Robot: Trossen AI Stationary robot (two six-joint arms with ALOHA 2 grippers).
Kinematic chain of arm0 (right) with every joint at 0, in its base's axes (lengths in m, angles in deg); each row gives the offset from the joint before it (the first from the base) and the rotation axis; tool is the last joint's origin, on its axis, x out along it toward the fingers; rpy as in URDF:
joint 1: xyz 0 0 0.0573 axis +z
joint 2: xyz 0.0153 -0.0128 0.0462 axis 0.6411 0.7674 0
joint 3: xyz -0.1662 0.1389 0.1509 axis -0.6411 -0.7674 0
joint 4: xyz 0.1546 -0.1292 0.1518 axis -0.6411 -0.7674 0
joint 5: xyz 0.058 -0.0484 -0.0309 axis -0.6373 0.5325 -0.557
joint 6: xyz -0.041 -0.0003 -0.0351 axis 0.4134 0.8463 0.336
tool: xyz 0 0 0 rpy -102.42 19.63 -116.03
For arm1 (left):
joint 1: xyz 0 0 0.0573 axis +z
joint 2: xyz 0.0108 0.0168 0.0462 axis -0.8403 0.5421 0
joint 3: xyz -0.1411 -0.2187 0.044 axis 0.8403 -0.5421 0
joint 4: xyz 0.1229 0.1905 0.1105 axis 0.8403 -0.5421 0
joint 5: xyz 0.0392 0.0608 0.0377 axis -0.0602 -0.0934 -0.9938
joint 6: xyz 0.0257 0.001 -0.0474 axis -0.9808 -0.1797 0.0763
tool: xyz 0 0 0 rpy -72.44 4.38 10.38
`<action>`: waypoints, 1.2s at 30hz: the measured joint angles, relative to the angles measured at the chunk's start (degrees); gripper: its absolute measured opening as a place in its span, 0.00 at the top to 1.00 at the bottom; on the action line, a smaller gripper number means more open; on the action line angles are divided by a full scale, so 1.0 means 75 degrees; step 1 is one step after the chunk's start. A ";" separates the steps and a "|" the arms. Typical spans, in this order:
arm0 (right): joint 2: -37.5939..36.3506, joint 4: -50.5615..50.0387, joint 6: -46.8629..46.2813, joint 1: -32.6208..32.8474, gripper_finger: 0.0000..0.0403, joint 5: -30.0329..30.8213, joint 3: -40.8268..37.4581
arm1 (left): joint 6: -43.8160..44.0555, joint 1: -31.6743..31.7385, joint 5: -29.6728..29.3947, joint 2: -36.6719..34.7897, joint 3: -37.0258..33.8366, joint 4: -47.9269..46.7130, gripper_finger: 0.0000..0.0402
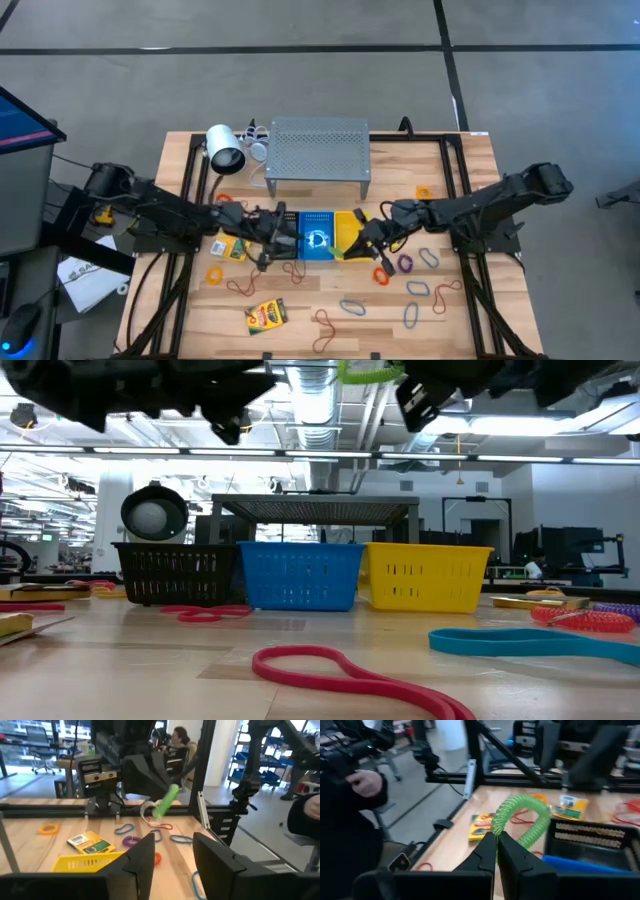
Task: Pick & Place Office Desk Supplies
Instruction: Put the green spring keychain into the black basket
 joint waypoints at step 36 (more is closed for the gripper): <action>0.0674 0.1276 -0.0277 -0.0506 1.00 -0.1116 0.0000 | -0.1075 -0.0041 0.0240 0.0944 0.1297 -0.0162 0.63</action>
